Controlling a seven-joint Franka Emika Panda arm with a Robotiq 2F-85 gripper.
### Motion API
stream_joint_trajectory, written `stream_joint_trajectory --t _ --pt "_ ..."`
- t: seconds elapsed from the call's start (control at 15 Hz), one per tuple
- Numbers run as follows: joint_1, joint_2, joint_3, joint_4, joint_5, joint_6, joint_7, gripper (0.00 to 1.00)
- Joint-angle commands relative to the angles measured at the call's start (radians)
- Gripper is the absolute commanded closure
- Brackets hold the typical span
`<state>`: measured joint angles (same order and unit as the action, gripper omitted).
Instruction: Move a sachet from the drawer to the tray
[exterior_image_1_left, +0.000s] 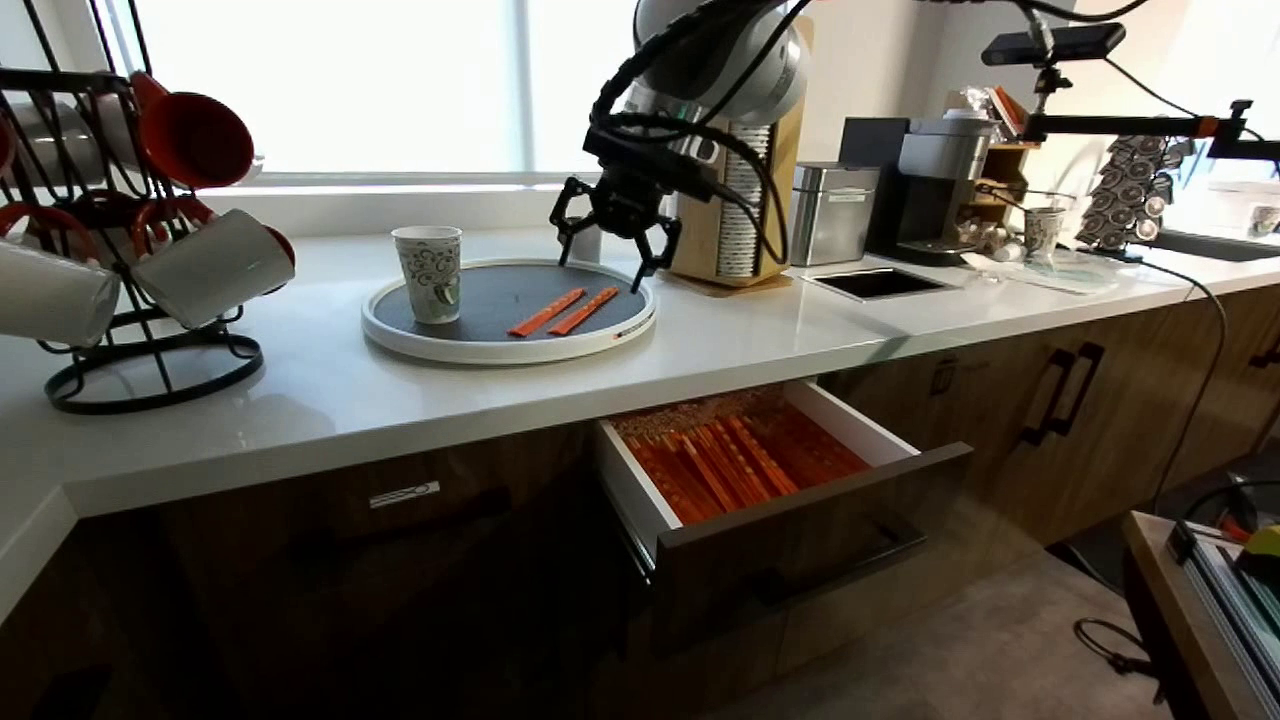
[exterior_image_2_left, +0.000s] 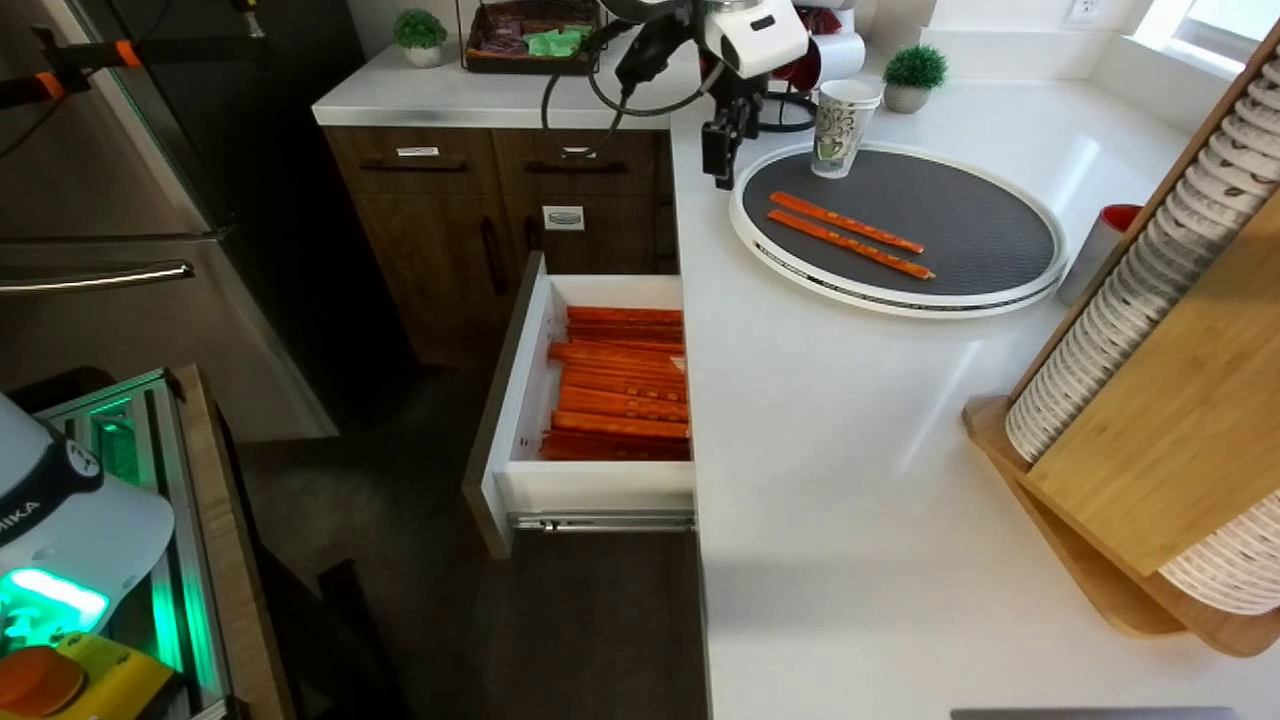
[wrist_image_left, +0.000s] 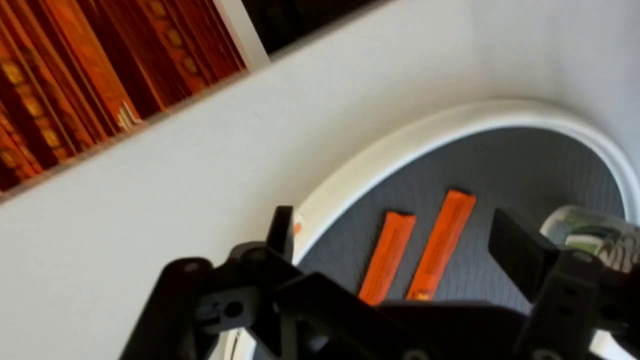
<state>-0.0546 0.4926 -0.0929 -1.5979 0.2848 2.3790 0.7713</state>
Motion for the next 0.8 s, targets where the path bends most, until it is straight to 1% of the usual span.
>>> stream_joint_trajectory --t 0.0,0.07,0.2,0.33,0.4,0.47,0.53,0.6,0.73 --pt "-0.013 -0.167 0.017 -0.201 0.003 -0.150 -0.106 0.00" --pt "-0.009 -0.193 0.006 -0.223 -0.016 -0.214 -0.115 0.00" --pt "0.006 -0.242 -0.024 -0.271 -0.091 -0.307 -0.103 0.00" --pt "0.011 -0.291 -0.045 -0.323 -0.191 -0.346 -0.103 0.00" --pt "0.005 -0.315 -0.047 -0.345 -0.226 -0.353 -0.133 0.00" --pt "-0.010 -0.340 -0.040 -0.371 -0.231 -0.348 -0.225 0.00" --pt "-0.028 -0.368 -0.033 -0.405 -0.182 -0.309 -0.313 0.00" --pt "-0.010 -0.290 -0.040 -0.314 -0.195 -0.340 -0.204 0.00" --pt "-0.022 -0.329 -0.040 -0.351 -0.193 -0.340 -0.274 0.00"
